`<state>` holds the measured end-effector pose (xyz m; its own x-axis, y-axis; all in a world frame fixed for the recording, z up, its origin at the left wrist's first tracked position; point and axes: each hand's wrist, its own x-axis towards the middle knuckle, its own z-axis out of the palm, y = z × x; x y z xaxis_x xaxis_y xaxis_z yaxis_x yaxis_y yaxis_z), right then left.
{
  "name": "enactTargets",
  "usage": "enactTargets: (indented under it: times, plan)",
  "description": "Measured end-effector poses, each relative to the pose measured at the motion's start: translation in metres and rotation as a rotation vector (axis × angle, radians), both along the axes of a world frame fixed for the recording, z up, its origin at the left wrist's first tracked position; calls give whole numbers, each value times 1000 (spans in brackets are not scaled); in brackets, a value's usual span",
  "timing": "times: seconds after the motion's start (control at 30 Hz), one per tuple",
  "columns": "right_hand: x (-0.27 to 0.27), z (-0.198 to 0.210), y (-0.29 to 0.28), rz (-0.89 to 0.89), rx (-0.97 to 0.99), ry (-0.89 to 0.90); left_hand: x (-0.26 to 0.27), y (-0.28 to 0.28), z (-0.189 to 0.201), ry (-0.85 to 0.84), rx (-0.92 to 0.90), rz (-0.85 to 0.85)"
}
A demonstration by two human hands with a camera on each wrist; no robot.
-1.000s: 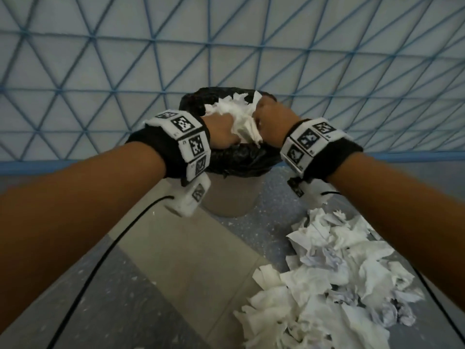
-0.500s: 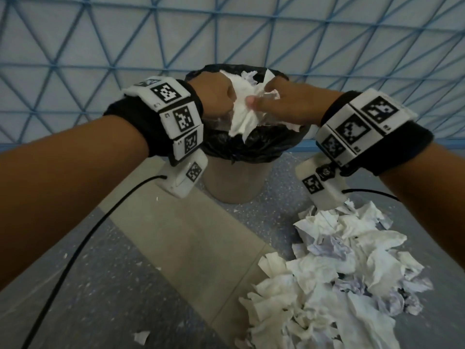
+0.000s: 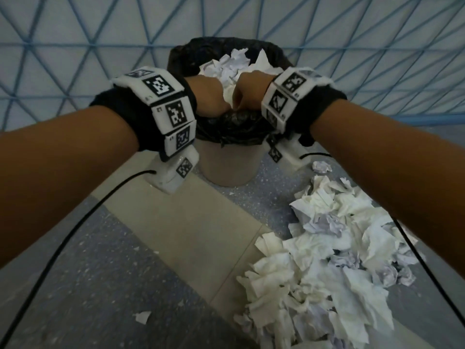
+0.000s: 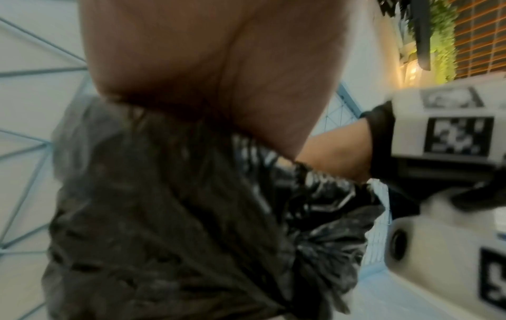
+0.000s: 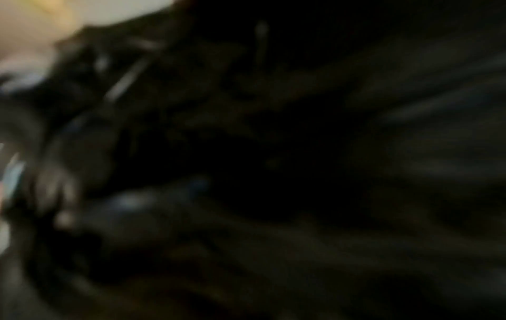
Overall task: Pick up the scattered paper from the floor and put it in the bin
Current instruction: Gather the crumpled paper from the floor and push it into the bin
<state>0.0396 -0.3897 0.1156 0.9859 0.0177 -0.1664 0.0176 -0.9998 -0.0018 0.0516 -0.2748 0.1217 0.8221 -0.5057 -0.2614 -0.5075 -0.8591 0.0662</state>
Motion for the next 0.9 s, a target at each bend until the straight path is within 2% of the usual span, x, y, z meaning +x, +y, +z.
enactTargets:
  times: [0.03,0.07,0.1,0.13,0.17,0.2,0.27,0.33,0.43,0.5,0.6,0.7,0.8,0.83,0.9]
  plan:
    - [4,-3,0,-68,-54,-24,-1,-2,-3,-20,18,15]
    - [-1,6,-6,-170,5,-26,-1,-1,-3,-67,52,33]
    - [-7,19,-4,-301,61,-156,-3,-1,0,-140,86,35]
    - [-5,18,-9,-221,13,-300,-5,0,3,-210,93,45]
    - [0,16,-12,-118,96,-336,-8,3,7,-273,83,56]
    - [-9,22,-13,-14,126,-265,-12,6,8,-337,16,70]
    - [-37,31,-24,6,219,-350,-21,12,8,-449,-209,39]
    - [-56,23,-34,54,271,-579,-42,16,7,-561,-436,-28]
    - [-106,1,-46,155,325,-679,-87,17,-7,-642,-642,-247]
    - [-148,-23,-56,178,354,-579,-121,17,-31,-548,-663,-464]
    - [-221,-73,-67,176,382,-209,-169,17,-79,-298,-558,-692]
    - [-294,-111,-73,291,240,268,-205,18,-127,-36,-430,-776]
    - [-347,-134,-72,549,28,735,-231,21,-166,97,-267,-827]
    - [-359,-141,-72,622,-18,801,-241,19,-173,119,-189,-844]
    - [-377,-158,-73,702,-79,762,-257,18,-181,224,-35,-882]
